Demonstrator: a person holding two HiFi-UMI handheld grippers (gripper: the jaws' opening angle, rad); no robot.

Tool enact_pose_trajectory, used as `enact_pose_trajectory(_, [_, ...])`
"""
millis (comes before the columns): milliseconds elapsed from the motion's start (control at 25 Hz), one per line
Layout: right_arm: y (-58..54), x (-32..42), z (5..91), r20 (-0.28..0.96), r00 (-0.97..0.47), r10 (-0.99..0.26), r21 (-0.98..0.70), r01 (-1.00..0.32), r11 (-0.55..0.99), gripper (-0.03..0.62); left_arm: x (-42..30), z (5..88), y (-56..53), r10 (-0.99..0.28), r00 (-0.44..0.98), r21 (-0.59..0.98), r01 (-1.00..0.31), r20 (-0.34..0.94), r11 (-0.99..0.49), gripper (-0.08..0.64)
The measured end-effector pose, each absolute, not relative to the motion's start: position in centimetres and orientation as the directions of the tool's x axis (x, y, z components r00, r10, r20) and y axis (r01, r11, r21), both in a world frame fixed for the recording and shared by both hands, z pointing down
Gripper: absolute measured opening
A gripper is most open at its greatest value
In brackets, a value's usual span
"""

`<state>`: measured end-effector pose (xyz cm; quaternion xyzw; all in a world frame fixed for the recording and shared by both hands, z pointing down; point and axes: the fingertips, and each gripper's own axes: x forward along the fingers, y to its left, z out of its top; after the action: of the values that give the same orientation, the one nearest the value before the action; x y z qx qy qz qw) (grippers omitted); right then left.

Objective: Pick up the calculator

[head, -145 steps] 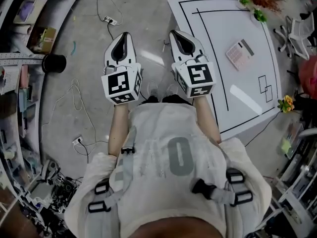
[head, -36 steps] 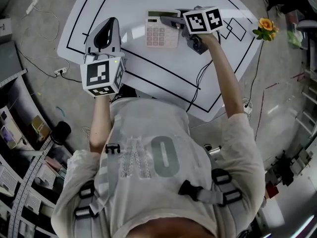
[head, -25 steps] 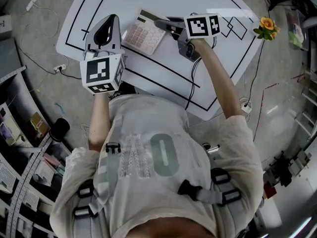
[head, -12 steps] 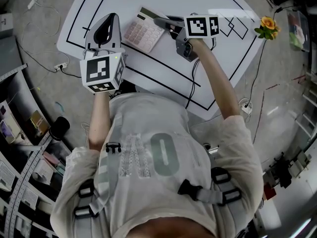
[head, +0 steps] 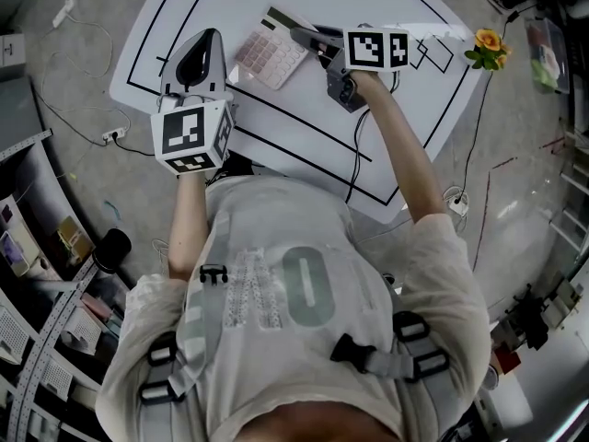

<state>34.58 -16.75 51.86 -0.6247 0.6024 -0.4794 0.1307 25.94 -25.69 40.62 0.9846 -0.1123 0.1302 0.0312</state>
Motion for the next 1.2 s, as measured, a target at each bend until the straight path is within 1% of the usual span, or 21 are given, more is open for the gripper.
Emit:
enact_pose_trajectory(200, [-15.5, 36.8, 47.8, 0.436, 0.006, -0.900, -0.634, -0.707, -0.312, 0.074, 25.9, 38.8, -24.9, -0.189, 0.957, 0.033, -0.201, 0.220, -0.979, 0.021])
enact_pose_trajectory(480, [-11.5, 38.2, 41.1, 0.398, 0.291, -0.870, -0.393, -0.803, -0.448, 0.074, 26.2, 35.2, -23.4, -0.153, 0.981, 0.027, -0.157, 0.121, -0.987, 0.021])
enact_pose_trajectory(600, [-9.4, 37.6, 38.4, 0.371, 0.414, -0.832, -0.256, -0.815, -0.520, 0.074, 26.5, 33.2, -22.3, -0.120, 0.990, 0.006, -0.121, 0.072, -0.993, 0.021])
enact_pose_trajectory(720, [-7.8, 36.8, 36.0, 0.317, 0.526, -0.789, -0.141, -0.797, -0.588, 0.074, 26.8, 30.9, -21.1, -0.072, 0.997, -0.044, -0.071, 0.019, -0.996, 0.021])
enact_pose_trajectory(960, [-6.4, 34.8, 33.6, 0.227, 0.646, -0.729, 0.010, -0.750, -0.662, 0.074, 26.9, 27.9, -18.9, -0.008, 0.997, -0.170, -0.021, -0.081, -0.985, 0.021])
enact_pose_trajectory(1080, [-5.9, 33.6, 33.2, 0.203, 0.686, -0.699, 0.051, -0.720, -0.692, 0.074, 27.1, 27.5, -17.8, 0.025, 0.995, -0.179, 0.008, -0.094, -0.984, 0.021])
enact_pose_trajectory(1200, [-5.5, 32.2, 33.3, 0.190, 0.712, -0.677, 0.055, -0.696, -0.716, 0.074, 27.3, 27.9, -17.0, 0.047, 0.996, -0.174, 0.032, -0.081, -0.984, 0.021])
